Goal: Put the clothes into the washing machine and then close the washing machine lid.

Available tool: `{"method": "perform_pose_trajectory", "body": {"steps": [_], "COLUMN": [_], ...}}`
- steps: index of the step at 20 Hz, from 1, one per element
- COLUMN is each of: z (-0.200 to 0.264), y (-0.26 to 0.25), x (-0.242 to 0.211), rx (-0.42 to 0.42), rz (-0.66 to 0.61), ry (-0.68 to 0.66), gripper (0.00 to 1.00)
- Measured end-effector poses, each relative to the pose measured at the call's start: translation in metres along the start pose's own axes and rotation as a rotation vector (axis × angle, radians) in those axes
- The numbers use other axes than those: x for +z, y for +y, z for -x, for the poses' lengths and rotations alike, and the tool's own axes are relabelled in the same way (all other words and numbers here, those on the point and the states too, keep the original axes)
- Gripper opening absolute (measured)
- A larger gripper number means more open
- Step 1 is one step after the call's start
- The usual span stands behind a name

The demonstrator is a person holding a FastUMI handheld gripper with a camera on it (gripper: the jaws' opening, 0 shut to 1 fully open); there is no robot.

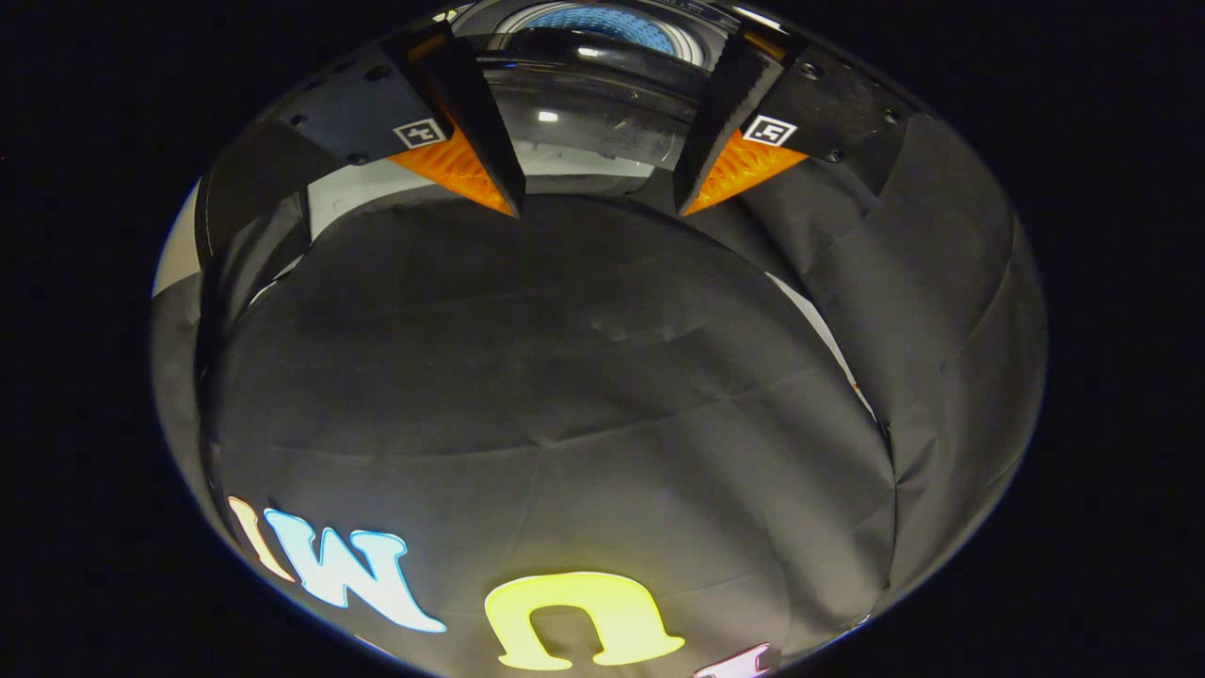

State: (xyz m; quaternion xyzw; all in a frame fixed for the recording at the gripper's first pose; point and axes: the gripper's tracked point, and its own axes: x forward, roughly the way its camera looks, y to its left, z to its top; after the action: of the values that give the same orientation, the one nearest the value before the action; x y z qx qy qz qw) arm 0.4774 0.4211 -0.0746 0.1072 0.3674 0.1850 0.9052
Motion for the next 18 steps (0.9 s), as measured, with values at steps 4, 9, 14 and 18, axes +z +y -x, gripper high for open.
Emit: {"method": "perform_pose_trajectory", "body": {"steps": [4, 9, 14, 18], "z": [0.001, 0.008, 0.019, 0.025], "y": [0.003, 0.006, 0.010, 0.013], "x": [-0.006, -0.014, -0.018, -0.030], "rx": [0.019, 0.038, 0.039, 0.041], "rz": [-0.001, 0.006, 0.023, 0.017], "ry": [0.031, 0.031, -0.004, 0.006], "gripper": [0.98, 0.99, 0.99, 0.99]}}
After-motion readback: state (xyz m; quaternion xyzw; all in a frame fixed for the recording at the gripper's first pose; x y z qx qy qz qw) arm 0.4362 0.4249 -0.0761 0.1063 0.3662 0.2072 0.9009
